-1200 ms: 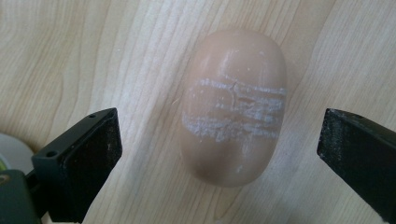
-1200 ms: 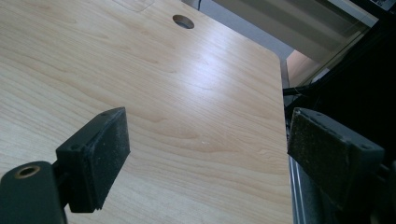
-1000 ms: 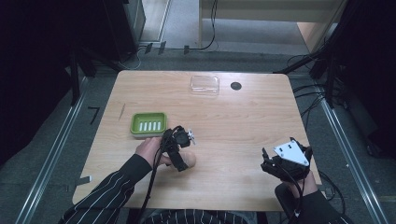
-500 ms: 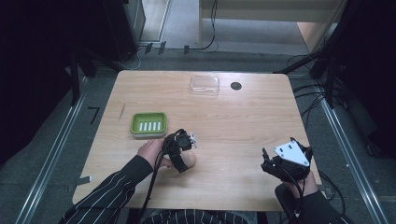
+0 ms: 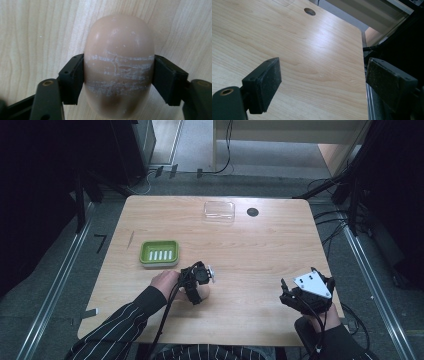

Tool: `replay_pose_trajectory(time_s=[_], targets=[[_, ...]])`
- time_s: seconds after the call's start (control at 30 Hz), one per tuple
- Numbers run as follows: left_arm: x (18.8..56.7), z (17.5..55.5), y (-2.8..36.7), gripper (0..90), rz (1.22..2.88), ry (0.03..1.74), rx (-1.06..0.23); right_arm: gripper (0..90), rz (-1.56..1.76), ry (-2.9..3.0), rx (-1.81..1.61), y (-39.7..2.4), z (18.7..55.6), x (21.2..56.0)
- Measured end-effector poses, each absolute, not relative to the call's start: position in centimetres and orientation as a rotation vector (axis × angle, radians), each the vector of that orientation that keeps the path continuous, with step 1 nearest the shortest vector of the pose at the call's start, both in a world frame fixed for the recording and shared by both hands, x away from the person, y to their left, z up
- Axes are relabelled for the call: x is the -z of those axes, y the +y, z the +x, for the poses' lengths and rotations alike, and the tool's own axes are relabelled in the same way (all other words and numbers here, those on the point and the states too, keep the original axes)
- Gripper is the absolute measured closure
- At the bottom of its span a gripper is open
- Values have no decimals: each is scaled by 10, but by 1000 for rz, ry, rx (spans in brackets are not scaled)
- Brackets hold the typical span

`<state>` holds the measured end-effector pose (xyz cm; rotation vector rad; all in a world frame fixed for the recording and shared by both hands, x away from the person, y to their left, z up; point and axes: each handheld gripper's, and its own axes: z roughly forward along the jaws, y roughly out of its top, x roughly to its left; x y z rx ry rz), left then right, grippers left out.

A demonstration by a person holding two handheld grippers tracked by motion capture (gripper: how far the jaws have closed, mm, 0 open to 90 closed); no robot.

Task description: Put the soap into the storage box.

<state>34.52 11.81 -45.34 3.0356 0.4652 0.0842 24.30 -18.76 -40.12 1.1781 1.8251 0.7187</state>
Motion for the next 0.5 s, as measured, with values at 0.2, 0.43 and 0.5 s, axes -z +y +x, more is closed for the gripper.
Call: replay_pose_trajectory(time_s=[0.2, 0.43, 0.5], targets=[[455, 344, 118, 330, 3043, 458, -89, 138, 1180, 1825, -719, -187, 243, 401], [456, 346, 120, 335, 3034, 457, -56, 138, 1179, 1826, -717, -187, 243, 401], [456, 346, 120, 337, 3041, 446, -57, 138, 1179, 1827, -715, -186, 243, 401]])
